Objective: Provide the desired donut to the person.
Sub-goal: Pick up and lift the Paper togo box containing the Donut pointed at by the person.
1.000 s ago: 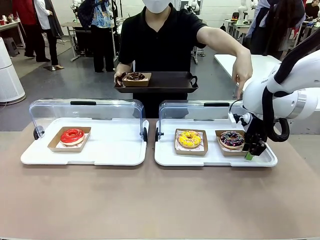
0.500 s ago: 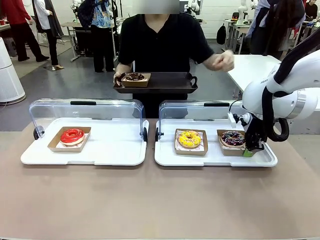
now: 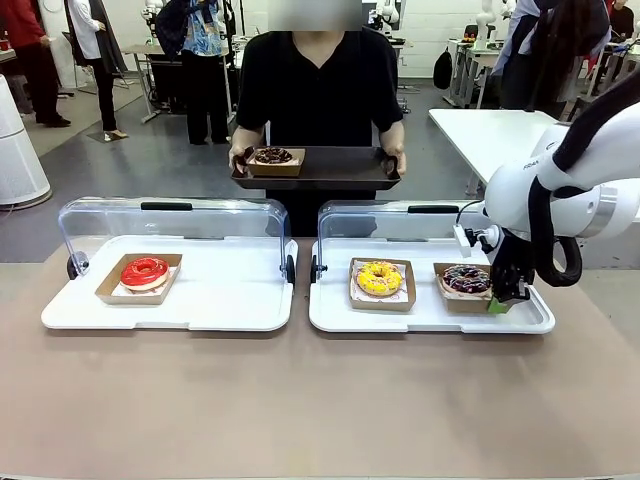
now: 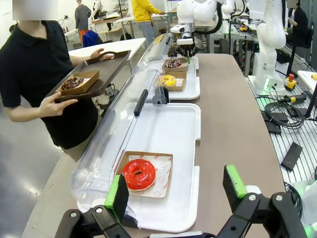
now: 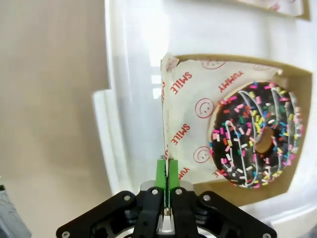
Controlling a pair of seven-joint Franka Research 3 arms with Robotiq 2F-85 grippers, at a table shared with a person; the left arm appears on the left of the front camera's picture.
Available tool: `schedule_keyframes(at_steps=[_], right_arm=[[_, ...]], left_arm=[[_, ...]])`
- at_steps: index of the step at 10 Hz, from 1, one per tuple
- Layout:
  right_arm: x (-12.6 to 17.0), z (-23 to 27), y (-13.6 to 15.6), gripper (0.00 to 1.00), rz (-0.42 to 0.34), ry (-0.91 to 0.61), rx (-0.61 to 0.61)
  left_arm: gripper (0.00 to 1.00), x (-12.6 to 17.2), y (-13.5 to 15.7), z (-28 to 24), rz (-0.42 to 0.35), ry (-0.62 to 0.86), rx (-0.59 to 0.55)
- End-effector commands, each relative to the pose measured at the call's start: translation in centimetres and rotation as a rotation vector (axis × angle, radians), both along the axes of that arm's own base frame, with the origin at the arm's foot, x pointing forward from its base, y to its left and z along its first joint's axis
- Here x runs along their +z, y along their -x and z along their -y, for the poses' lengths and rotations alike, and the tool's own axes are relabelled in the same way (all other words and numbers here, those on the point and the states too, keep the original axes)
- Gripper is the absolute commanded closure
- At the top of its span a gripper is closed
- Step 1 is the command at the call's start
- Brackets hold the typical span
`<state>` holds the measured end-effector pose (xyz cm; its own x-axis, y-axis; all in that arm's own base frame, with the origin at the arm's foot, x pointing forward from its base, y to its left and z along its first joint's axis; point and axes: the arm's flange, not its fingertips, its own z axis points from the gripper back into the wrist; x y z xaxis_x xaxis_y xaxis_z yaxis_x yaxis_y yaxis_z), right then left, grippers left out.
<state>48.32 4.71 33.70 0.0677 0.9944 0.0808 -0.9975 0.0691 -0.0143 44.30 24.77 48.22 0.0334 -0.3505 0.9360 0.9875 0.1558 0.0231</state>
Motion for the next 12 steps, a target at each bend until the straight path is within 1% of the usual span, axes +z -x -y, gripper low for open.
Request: schedule_keyframes(at_steps=[1, 2, 4, 5, 6, 7, 9, 10, 11, 12], right_arm=[[3.8, -2.4, 4.9, 1.0, -0.003, 0.083, -0.101], [6.2, -2.8, 7.3, 1.0, -0.047, 0.09, -0.116], [10.3, -3.2, 11.3, 1.0, -0.027, 0.097, -0.106], [12.3, -3.4, 13.4, 1.0, -0.01, 0.095, -0.079], [14.4, -3.3, 14.7, 1.0, 0.015, 0.084, -0.077], [16.5, -3.6, 15.5, 1.0, 0.038, 0.091, -0.076], [22.4, -4.9, 16.7, 1.0, 0.086, 0.077, -0.069], [25.0, -5.5, 16.8, 1.0, 0.102, 0.095, -0.066], [27.0, -5.9, 16.3, 1.0, 0.115, 0.098, -0.098], [28.6, -6.0, 15.1, 1.0, 0.104, 0.085, -0.127]], left_arm=[[0.0, 0.2, 0.0, -0.1, -0.005, -0.005, 0.013], [0.0, 0.2, 0.0, -0.1, -0.005, -0.005, 0.013], [0.0, 0.2, 0.0, -0.1, -0.005, -0.005, 0.013], [0.0, 0.2, 0.0, -0.1, -0.005, -0.005, 0.013], [0.0, 0.2, 0.0, -0.1, -0.005, -0.005, 0.013], [0.0, 0.2, 0.0, -0.1, -0.005, -0.005, 0.013], [0.0, 0.2, 0.0, -0.1, -0.005, -0.005, 0.013], [0.0, 0.2, 0.0, -0.1, -0.005, -0.005, 0.013], [0.0, 0.2, 0.0, -0.1, -0.005, -0.005, 0.013], [0.0, 0.2, 0.0, -0.1, -0.005, -0.005, 0.013]])
